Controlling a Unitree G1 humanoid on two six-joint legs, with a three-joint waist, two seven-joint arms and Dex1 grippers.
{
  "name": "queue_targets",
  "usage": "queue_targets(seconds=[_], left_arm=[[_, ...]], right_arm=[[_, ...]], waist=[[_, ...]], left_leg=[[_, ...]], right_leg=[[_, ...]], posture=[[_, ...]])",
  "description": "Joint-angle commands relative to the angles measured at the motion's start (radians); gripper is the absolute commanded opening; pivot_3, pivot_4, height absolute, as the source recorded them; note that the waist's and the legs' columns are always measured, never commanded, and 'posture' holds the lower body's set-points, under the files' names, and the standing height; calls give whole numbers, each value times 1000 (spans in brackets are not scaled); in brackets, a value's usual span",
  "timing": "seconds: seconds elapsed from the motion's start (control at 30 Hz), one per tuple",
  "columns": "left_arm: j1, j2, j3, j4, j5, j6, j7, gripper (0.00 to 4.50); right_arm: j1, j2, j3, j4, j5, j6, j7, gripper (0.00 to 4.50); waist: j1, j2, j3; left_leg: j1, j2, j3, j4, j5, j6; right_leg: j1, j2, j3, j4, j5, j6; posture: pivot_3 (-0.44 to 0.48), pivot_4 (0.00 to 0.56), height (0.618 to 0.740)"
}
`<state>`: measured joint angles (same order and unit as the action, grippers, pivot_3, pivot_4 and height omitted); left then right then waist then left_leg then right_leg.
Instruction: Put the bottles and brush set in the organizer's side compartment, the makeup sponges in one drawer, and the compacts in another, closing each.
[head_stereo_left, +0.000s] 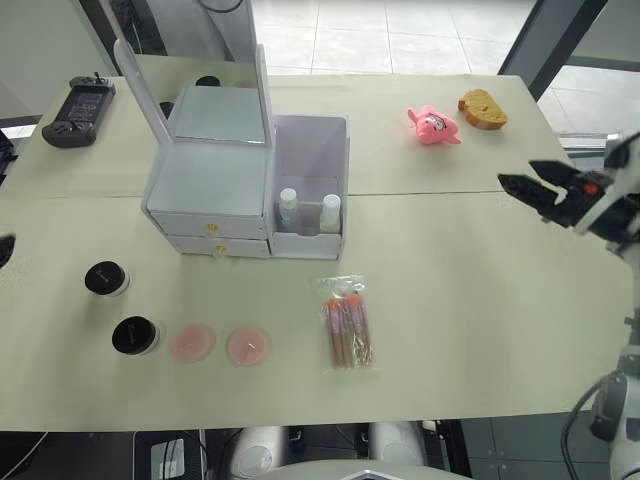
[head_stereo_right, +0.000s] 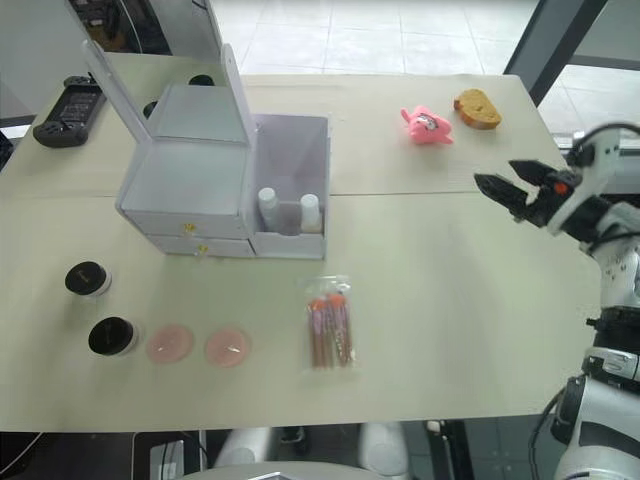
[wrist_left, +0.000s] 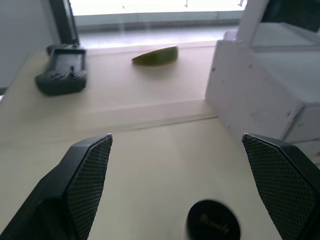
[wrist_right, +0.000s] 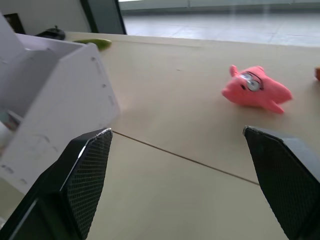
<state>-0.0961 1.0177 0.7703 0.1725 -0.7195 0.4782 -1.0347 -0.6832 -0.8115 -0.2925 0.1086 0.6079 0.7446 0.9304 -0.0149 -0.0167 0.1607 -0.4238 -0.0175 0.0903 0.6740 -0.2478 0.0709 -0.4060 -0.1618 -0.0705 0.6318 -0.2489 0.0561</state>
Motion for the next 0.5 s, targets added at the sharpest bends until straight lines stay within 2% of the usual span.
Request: queue_targets(seconds=[0.03, 0.13, 0.2, 0.3, 0.4, 0.5], left_arm=[[-151, -4, -130, -204, -111, 167, 130, 4500], [-268, -20, -239, -340, -248, 343, 188, 4500], [-255, 8, -327, -478, -337, 444, 137, 4500], [-267, 20, -425, -590, -459, 562, 125, 4500], [-316, 5, -528, -664, -524, 619, 131, 4500], [-365, -62, -672, -736, -495, 640, 198, 3951]], right_arm=[[-44, -8, 40, -212, 125, 188, -27, 4464], [-61, -17, 61, -315, 204, 314, -55, 4464], [-66, -19, 58, -370, 277, 456, -108, 4464], [-22, -20, 61, -467, 359, 590, -160, 4464], [16, 7, 48, -494, 456, 741, -210, 4464], [58, 51, 58, -490, 499, 848, -271, 4500]], waist=[[5, -1, 0], [6, -1, -1], [3, -1, -1], [-1, -1, -1], [3, -2, -1], [6, -2, -1]], left_leg=[[0, 0, -1, 0, 0, 0], [-1, -2, -2, 1, 0, 3], [-2, -3, 0, 2, 4, 10], [-2, -2, 3, 3, 3, 12], [-2, 0, 2, 3, 4, 11], [0, 0, 3, 4, 5, 10]], right_leg=[[1, 0, -1, 0, 0, 1], [2, 1, -3, 0, 2, 3], [3, 3, -5, 1, 3, 5], [3, 9, -5, 0, 4, 6], [4, 14, -4, -1, 3, 6], [4, 15, -4, -2, 3, 5]], posture=[[0, 150, 737], [0, 150, 737], [0, 150, 737], [0, 150, 737], [0, 150, 737], [0, 150, 737]])
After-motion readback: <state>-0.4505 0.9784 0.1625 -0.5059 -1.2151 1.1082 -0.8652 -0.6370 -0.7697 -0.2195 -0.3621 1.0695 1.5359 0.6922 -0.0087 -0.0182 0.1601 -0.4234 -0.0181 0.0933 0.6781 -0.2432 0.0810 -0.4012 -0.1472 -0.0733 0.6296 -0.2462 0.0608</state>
